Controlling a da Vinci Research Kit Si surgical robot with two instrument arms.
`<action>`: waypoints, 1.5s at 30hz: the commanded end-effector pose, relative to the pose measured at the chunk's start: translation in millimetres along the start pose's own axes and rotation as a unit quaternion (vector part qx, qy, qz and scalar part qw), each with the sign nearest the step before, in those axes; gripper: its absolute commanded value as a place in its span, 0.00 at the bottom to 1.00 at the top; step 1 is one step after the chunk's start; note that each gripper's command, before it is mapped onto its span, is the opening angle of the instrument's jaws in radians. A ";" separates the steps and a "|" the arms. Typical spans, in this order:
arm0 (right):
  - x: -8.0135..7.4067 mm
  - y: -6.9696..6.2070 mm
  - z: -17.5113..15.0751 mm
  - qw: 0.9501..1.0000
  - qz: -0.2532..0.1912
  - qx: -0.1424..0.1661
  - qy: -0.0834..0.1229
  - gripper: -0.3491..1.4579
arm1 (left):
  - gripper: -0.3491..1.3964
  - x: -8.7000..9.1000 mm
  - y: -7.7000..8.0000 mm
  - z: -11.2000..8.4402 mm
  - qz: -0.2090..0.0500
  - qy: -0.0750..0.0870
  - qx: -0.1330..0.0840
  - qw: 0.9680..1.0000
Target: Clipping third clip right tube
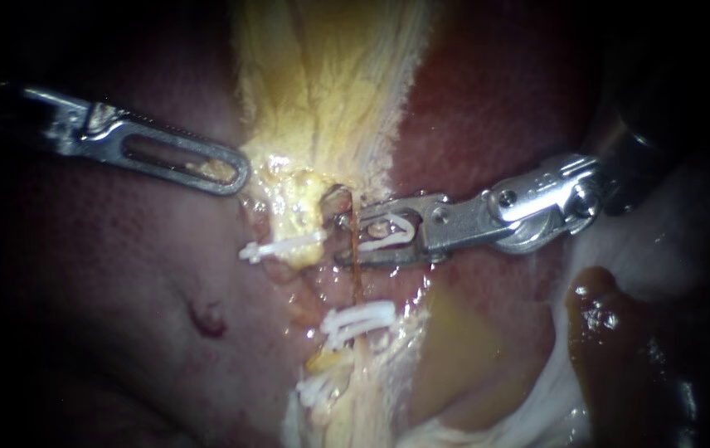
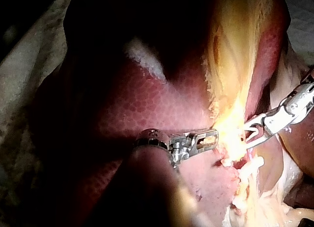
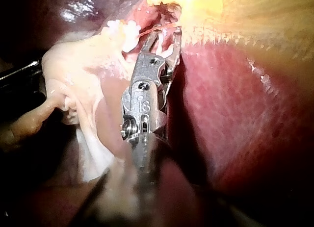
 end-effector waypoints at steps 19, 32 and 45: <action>-0.6 0.2 -1.8 1.000 0.010 0.010 0.008 0.44 | 0.00 0.0 0.0 -0.2 0.000 0.000 0.000 1.000; -0.8 0.1 -3.9 0.994 0.081 0.055 0.055 0.46 | 0.00 0.1 0.0 -0.3 0.000 0.000 0.001 1.000; -1.4 0.1 -0.8 0.984 0.142 0.080 0.075 0.46 | 0.00 0.1 -0.2 -0.3 0.000 0.000 0.000 1.000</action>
